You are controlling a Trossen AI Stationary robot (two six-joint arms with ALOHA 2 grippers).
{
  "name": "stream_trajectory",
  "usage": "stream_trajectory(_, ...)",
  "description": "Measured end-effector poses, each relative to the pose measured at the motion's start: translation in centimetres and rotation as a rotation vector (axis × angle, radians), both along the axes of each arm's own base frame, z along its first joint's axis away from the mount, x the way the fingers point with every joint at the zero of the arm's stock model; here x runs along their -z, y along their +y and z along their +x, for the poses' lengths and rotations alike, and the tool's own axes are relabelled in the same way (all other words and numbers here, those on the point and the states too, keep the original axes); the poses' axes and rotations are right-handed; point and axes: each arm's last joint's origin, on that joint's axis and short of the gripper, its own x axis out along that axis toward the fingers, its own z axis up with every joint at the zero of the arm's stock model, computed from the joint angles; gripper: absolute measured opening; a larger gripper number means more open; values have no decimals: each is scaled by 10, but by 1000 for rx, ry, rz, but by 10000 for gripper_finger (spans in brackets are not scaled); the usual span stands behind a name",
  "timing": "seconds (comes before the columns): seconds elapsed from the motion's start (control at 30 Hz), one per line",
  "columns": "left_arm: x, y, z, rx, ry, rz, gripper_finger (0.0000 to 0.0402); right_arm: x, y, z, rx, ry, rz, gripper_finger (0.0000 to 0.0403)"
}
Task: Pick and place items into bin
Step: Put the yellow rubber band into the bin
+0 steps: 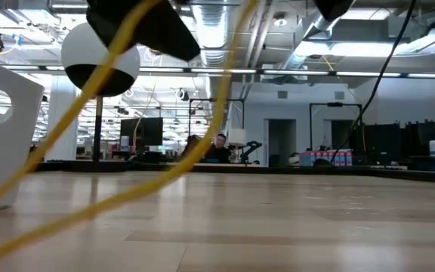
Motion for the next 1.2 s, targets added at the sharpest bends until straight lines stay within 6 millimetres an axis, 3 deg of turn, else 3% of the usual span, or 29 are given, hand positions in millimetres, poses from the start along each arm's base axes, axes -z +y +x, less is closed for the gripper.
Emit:
stream_trajectory(0.17,-1,-2,0,9,-10,5,161,0,0,0,-2,1,1,0)
stream_trajectory(0.33,-1,-3,0,32,-3,-18,92,0,0,0,-3,2,2,3)
stream_trajectory(0.53,-1,-5,-1,41,0,-29,7,0,0,0,-5,5,5,49)
stream_trajectory(0.8,-13,-19,-8,111,27,-43,2,8,-6,-6,44,82,3,113)
stream_trajectory(1.0,-15,-25,-12,98,36,-67,3,13,-11,-4,55,156,105,139)
stream_trajectory(1.2,-12,-21,-15,62,72,-40,29,44,-19,15,56,190,141,154)
